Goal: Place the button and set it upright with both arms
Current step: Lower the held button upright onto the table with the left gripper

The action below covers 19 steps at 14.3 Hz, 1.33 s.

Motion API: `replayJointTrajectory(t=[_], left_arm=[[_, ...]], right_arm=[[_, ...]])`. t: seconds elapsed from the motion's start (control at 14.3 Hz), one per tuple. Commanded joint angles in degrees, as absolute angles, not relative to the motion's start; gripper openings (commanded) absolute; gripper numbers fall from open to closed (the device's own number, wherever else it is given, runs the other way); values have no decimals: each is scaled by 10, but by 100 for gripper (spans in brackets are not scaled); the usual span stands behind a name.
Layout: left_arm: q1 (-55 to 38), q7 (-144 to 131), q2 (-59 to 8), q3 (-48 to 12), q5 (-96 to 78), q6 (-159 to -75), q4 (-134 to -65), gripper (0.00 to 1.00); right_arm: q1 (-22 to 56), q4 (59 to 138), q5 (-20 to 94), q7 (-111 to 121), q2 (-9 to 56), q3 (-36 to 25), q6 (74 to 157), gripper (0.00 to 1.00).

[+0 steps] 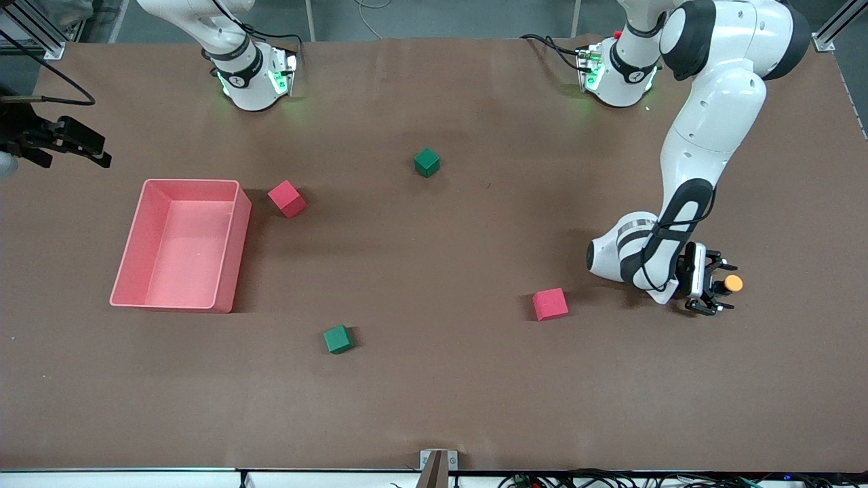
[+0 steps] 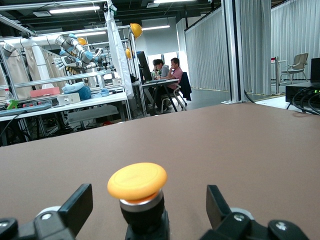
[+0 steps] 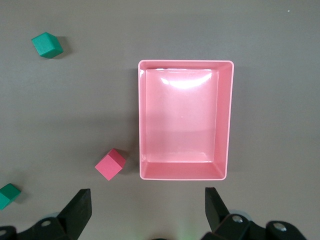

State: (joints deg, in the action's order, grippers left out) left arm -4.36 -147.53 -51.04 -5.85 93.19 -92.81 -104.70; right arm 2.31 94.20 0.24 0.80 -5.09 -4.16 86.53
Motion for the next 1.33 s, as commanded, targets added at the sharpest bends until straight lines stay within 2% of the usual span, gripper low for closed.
replayJointTrajectory(t=[0.0,0.42,0.7,0.98,1.26], left_arm=[[-40,-1443,-491,-61,939,-913,-1050,100],[-41,-1362,-426,-69,928,-906,-1067,100],[-13,-1207,-333,-122,849,-955,-1061,100],[-7,-1040,-274,-127,723,-1014,-1014,100],[-4,-819,-237,-128,539,-1022,-943,100]], right_arm=[[22,949,9,15,-55,-40,864,100],[21,947,8,17,-56,-40,875,100],[19,948,6,19,-57,-41,882,100],[15,947,5,20,-57,-45,884,100],[10,947,5,20,-58,-46,883,100]])
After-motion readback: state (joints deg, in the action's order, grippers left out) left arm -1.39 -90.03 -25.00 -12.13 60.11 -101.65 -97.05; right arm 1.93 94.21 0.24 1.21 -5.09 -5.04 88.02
